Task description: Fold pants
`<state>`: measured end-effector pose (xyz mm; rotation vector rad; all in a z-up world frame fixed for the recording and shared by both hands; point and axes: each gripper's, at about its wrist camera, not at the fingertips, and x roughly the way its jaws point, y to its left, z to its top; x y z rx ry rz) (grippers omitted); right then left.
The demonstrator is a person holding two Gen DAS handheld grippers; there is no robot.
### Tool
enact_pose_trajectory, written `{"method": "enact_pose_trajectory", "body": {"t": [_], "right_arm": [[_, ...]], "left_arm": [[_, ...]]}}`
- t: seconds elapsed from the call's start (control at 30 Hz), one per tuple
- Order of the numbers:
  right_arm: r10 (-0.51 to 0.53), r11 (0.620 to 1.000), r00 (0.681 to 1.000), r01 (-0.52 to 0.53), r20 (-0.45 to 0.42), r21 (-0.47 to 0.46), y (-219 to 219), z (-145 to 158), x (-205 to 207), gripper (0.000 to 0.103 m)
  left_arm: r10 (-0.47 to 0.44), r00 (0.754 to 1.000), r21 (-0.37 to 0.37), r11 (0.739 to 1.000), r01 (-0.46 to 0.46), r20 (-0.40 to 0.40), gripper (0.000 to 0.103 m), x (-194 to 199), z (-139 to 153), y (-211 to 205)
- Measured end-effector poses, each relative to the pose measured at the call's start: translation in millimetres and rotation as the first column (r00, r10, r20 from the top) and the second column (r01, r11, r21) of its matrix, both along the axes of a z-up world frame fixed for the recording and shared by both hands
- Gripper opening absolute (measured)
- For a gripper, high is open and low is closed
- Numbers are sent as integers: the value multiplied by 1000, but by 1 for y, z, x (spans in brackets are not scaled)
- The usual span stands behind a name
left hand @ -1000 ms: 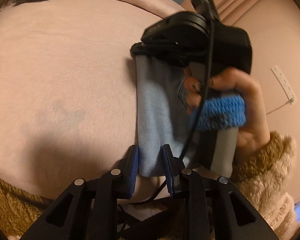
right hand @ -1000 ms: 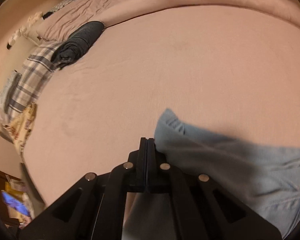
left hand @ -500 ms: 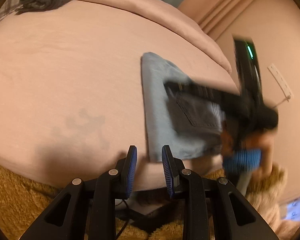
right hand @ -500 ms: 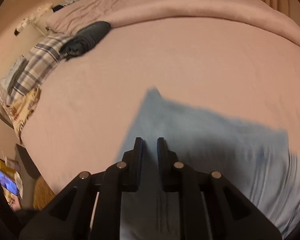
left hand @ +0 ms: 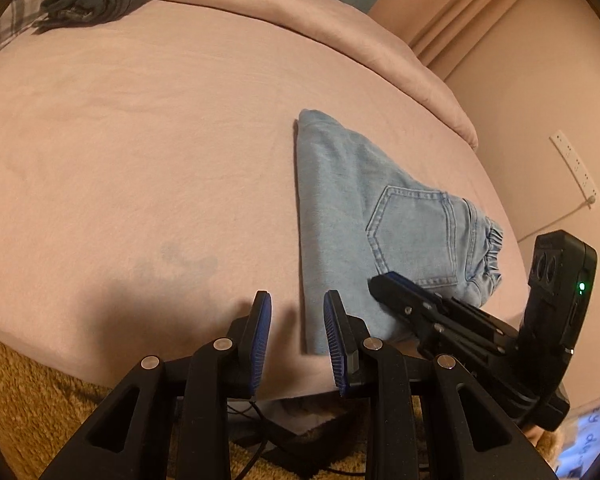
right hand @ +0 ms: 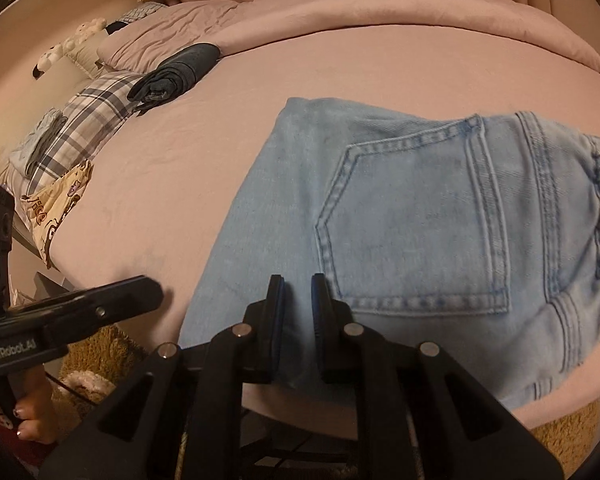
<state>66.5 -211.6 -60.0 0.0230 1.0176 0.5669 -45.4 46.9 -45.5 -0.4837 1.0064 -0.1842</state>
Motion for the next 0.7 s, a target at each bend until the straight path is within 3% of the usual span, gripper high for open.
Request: {"method": "enact_pose_trajectory", "body": {"t": [0.4, 0.57, 0.7], "right_arm": [[-52, 998, 999, 52, -1, 20, -16, 9, -20, 13], [-116, 987, 986, 128, 124, -97, -34, 28, -28, 19], [-124, 988, 989, 130, 87, -78, -45, 19, -26, 19]], "left_arm": [[-17, 1000, 67, 998, 17, -1, 27, 11, 1, -15], [-78, 996, 91, 993, 74, 45, 27, 17, 9, -32], [-115, 993, 93, 989, 112, 24, 27, 22, 1, -49]]}}
